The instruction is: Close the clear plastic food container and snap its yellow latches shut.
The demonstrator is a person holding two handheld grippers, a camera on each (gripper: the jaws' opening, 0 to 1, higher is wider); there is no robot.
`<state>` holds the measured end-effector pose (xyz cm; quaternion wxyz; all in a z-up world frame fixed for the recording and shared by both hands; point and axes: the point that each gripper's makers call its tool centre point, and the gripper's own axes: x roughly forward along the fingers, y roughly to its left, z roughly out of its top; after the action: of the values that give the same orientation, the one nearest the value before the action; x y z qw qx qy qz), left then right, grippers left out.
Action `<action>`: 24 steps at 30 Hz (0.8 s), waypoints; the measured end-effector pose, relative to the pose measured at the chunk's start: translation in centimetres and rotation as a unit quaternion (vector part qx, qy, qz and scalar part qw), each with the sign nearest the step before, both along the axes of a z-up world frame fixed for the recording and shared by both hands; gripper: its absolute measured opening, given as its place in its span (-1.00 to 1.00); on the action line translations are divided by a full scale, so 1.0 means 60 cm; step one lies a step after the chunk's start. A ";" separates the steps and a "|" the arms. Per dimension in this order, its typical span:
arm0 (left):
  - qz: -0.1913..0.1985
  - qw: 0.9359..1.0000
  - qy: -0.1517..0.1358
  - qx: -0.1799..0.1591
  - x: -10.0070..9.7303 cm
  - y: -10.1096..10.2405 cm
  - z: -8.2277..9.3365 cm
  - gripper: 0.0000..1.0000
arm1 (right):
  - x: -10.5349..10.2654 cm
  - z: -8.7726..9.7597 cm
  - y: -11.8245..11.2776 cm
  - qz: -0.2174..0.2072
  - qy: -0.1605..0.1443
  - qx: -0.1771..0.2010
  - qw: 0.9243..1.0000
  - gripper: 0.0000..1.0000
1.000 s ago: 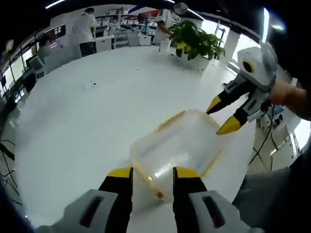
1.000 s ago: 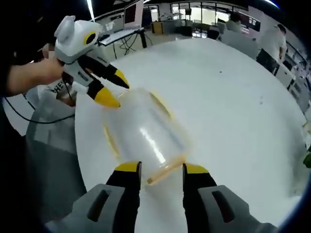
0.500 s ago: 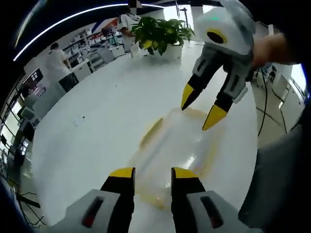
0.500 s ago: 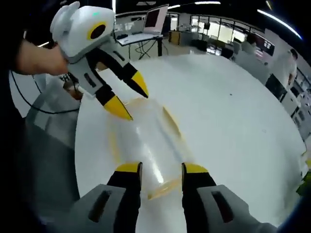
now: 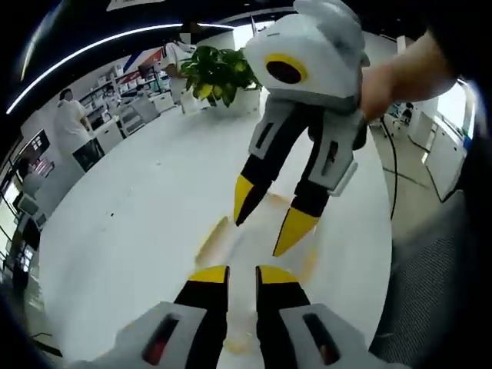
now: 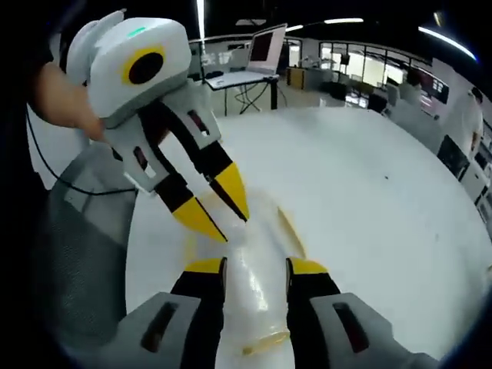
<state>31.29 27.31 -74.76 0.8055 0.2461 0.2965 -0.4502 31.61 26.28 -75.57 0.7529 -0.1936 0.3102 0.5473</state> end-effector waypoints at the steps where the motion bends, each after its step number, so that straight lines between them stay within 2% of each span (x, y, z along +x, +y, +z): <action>1: -0.003 1.000 0.000 0.001 -0.001 -0.001 -0.001 -0.85 | 0.001 0.001 0.004 0.001 0.001 0.001 1.000 -0.41; 6: -0.021 1.000 -0.003 0.007 -0.013 -0.006 -0.005 -0.83 | 0.006 -0.001 0.007 0.010 -0.012 -0.011 1.000 -0.44; 15: -0.030 1.000 0.002 0.003 -0.026 -0.013 -0.004 -0.76 | 0.014 0.001 0.006 0.009 -0.008 -0.008 1.000 -0.46; 24: -0.051 0.999 0.002 0.018 -0.051 -0.019 -0.012 -0.67 | 0.013 0.003 0.013 0.035 -0.014 -0.014 0.999 -0.49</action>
<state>28.23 26.17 -75.45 0.7763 0.2748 0.2935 -0.4855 32.37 27.06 -75.37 0.7346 -0.2225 0.3005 0.5662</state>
